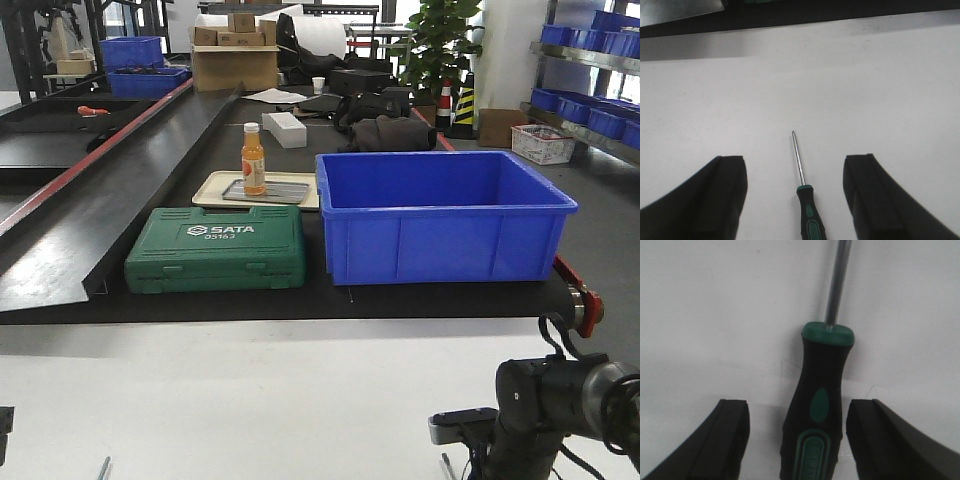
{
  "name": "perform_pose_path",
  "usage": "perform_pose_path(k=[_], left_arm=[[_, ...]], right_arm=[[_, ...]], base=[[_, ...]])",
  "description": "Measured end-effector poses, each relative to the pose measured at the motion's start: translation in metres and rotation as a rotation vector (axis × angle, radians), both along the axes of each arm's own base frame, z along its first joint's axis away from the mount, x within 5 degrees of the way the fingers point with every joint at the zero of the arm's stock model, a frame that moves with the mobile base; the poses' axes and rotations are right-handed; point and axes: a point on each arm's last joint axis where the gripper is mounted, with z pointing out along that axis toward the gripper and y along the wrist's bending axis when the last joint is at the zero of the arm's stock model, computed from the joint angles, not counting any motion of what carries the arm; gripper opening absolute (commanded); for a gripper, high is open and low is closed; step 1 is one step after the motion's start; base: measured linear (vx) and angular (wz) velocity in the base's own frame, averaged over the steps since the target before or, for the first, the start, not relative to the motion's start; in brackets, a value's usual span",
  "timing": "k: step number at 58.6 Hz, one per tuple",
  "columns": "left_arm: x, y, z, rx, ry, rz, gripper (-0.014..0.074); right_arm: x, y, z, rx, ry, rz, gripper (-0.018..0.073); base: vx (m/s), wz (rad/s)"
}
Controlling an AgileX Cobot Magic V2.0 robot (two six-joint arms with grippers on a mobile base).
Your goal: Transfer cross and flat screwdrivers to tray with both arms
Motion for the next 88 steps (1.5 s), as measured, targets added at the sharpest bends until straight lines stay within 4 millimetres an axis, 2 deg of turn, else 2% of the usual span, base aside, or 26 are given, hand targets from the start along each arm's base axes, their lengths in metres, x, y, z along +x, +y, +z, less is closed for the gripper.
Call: perform_pose_path(k=[11, 18, 26, 27, 34, 48, 62, 88], left_arm=[[0.0, 0.0, 0.0, 0.0, 0.0, 0.0, 0.0542], [0.0, 0.0, 0.0, 0.0, 0.001, 0.0, 0.0542], [0.0, 0.0, 0.0, 0.0, 0.003, 0.0, 0.0542], [0.0, 0.0, 0.0, 0.0, 0.003, 0.0, 0.0542], [0.0, 0.0, -0.001, 0.0, 0.009, -0.001, 0.0542], [-0.002, 0.0, -0.004, -0.092, 0.059, 0.065, 0.0542], [0.011, -0.001, -0.027, -0.16, 0.212, 0.136, 0.0542], [0.092, -0.007, -0.082, -0.093, 0.607, 0.132, 0.0542]], right_arm=[[0.0, 0.0, -0.018, -0.017, 0.055, -0.035, 0.0466], [0.001, 0.0, -0.019, -0.019, 0.058, -0.053, 0.0417], [0.003, -0.001, -0.022, -0.035, 0.067, -0.08, 0.026], [0.003, -0.001, -0.022, -0.037, 0.068, -0.08, 0.0207], [0.004, -0.001, -0.022, -0.039, 0.067, -0.087, -0.0016], [0.004, -0.001, -0.022, -0.039, 0.066, -0.087, -0.0011], [0.004, -0.001, -0.022, -0.036, 0.064, -0.084, -0.0011], [0.004, -0.001, -0.022, -0.035, 0.062, -0.066, -0.0011]], base=[[0.0, 0.0], [0.0, 0.0], [0.0, 0.0], [0.0, 0.0], [0.0, 0.0], [0.0, 0.0], [0.0, 0.0], [0.0, 0.0]])
